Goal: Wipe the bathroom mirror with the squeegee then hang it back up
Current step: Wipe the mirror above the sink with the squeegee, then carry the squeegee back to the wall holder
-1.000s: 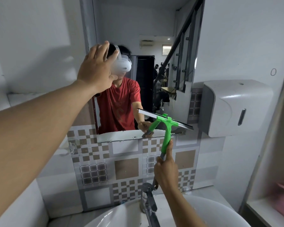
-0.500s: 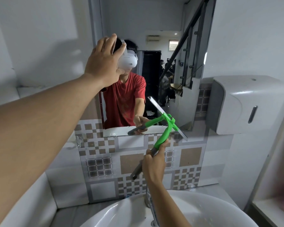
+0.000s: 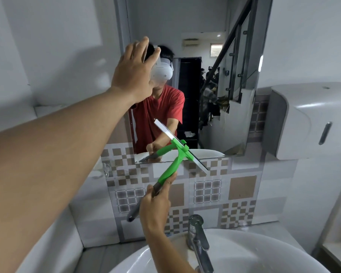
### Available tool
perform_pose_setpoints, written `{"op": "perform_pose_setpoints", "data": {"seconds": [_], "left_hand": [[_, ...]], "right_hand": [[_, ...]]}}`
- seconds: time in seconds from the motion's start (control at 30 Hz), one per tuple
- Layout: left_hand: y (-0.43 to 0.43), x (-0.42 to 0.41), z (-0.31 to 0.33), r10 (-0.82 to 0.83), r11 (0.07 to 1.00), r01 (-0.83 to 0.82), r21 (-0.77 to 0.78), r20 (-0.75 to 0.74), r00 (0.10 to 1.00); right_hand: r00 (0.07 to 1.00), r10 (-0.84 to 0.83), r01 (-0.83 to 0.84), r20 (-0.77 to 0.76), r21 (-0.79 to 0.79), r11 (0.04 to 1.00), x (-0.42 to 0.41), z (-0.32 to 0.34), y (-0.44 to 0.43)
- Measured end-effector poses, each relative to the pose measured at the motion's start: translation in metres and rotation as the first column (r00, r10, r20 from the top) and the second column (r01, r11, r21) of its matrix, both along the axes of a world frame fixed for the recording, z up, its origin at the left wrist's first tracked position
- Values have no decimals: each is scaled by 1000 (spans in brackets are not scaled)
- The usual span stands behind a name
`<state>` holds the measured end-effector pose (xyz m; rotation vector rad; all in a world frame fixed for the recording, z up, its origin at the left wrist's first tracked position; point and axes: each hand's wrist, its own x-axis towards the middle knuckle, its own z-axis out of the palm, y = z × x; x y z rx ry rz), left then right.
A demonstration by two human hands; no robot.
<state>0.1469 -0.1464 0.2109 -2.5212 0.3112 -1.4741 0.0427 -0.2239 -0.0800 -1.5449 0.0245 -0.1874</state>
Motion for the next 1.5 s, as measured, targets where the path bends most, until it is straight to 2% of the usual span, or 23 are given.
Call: {"op": "perform_pose_setpoints", "data": {"seconds": [0.23,0.43,0.53,0.67,0.8,0.97,1.23,1.4,1.5], "left_hand": [[4,3,0,2,1000,-2,-12,-19,1000],[0,1,-2,10,1000,-11,-23,-25,1000],[-1,-4,-15,7,1000,-7,15,5,1000],[-1,-6,-35,-23,999,24,27,-37,999],[1,0,-32,-23,998,19,-67,-63,998],[1,-4,-34,-52,999,52,12,-38,998],[-9,-14,-33,-25,1000,24,-13,-95,995],[-17,-31,-37,7,1000,-9,-12,-151,989],[-29,-51,-48,-26,997,13,-72,-181,983]], "right_hand": [[999,19,-5,46,-287,958,-6,-28,2],[1000,24,-17,6,-528,849,-13,-37,-25],[1000,-4,1,-3,-607,795,-14,-39,-34],[1000,-30,19,-5,-692,722,-17,-40,-44],[1000,-14,4,-7,-753,658,-22,-36,-54],[1000,-9,-1,-8,-781,624,-26,-30,-58],[992,67,-123,-103,-842,526,-49,-7,-85],[995,36,-102,-97,-863,495,-55,13,-106],[993,55,-118,-105,-889,443,-61,31,-128]]}}
